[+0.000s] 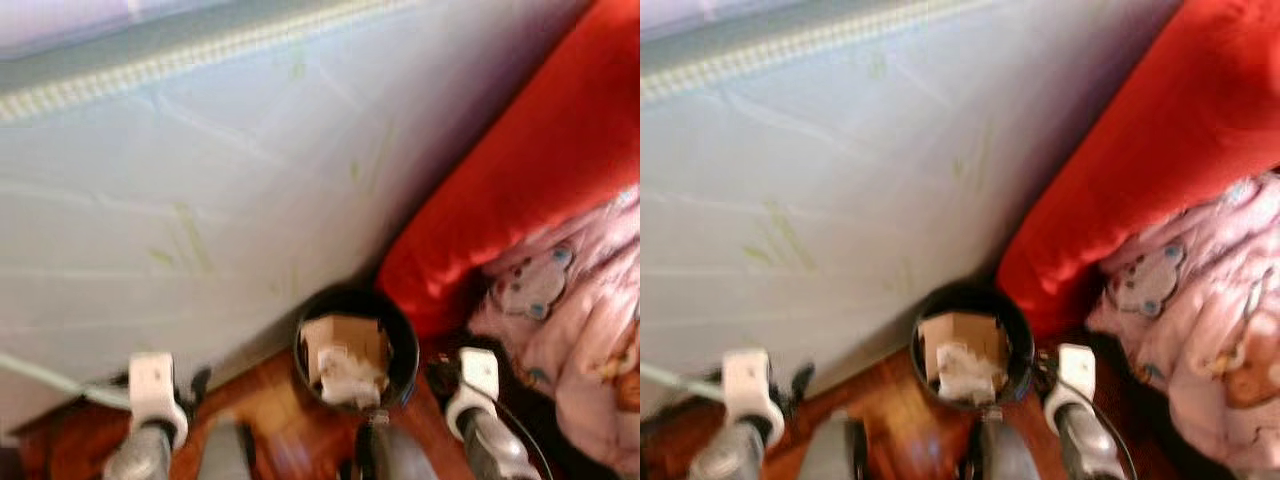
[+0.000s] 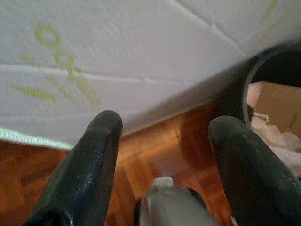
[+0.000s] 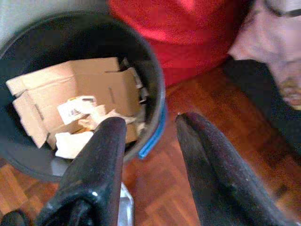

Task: Clean up the room

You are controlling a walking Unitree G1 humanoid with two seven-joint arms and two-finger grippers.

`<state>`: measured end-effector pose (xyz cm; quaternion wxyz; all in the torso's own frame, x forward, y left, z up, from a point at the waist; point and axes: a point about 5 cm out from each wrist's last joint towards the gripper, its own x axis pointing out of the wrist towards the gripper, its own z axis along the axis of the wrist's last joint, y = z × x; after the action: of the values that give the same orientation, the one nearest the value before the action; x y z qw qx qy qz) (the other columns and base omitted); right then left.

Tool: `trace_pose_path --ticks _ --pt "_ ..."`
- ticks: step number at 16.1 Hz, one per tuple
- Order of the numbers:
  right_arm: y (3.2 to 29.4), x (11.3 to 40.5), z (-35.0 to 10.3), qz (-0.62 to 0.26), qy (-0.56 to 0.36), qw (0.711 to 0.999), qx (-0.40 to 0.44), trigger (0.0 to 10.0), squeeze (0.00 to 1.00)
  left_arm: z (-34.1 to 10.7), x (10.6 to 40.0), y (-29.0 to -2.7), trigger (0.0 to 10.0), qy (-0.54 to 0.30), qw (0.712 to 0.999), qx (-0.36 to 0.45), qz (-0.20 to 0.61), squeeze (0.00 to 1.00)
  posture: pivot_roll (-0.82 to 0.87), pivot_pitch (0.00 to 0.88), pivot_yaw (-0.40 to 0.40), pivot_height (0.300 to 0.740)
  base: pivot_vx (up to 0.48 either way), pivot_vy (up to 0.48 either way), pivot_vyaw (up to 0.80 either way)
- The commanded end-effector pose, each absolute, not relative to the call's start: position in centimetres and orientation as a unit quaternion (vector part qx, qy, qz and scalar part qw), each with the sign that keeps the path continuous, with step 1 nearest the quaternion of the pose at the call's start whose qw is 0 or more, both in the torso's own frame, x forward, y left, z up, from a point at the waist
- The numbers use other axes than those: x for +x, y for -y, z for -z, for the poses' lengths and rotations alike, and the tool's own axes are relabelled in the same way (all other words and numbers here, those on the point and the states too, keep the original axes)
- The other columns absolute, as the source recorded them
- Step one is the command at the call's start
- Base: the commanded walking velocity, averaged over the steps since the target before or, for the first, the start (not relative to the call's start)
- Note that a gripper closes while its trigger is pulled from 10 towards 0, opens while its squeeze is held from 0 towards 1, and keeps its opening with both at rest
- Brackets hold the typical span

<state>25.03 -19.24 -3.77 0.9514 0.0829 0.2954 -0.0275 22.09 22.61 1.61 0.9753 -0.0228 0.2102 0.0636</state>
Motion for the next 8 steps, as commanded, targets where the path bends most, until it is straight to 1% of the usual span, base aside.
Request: trace_pose_path --ticks 1,2,3,5,8 --pt "19.8 24.1 4.4 0.044 -0.314 0.945 0.084 10.0 0.0 0.1 21.4 -22.3 10.0 -0.241 0.969 -0.011 -0.053 0.0 0.11 0.038 -0.111 0.711 0.0 0.0 0.0" --pt "19.6 23.5 5.0 0.047 -0.33 0.939 0.084 10.0 0.0 1.8 21.7 -22.0 10.0 -0.273 0.961 0.005 -0.039 0.0 0.11 0.0 -0.112 0.725 0.0 0.0 0.0" --pt "19.4 23.2 5.3 0.048 -0.342 0.935 0.085 10.0 0.0 2.8 22.0 -22.1 10.0 -0.295 0.955 0.011 -0.038 0.0 0.11 0.0 -0.109 0.734 0.0 0.0 0.0" --pt "19.2 22.5 5.8 0.049 -0.362 0.928 0.08 10.0 0.0 4.0 22.0 -22.5 10.0 -0.328 0.944 0.013 -0.042 0.0 0.09 0.0 -0.096 0.734 0.0 0.0 0.0" --pt "19.6 19.5 7.6 0.067 -0.415 0.904 0.081 10.0 0.0 6.5 19.4 -22.8 10.0 -0.414 0.909 0.03 -0.049 0.0 0.06 0.0 -0.07 0.734 0.0 0.0 0.0"
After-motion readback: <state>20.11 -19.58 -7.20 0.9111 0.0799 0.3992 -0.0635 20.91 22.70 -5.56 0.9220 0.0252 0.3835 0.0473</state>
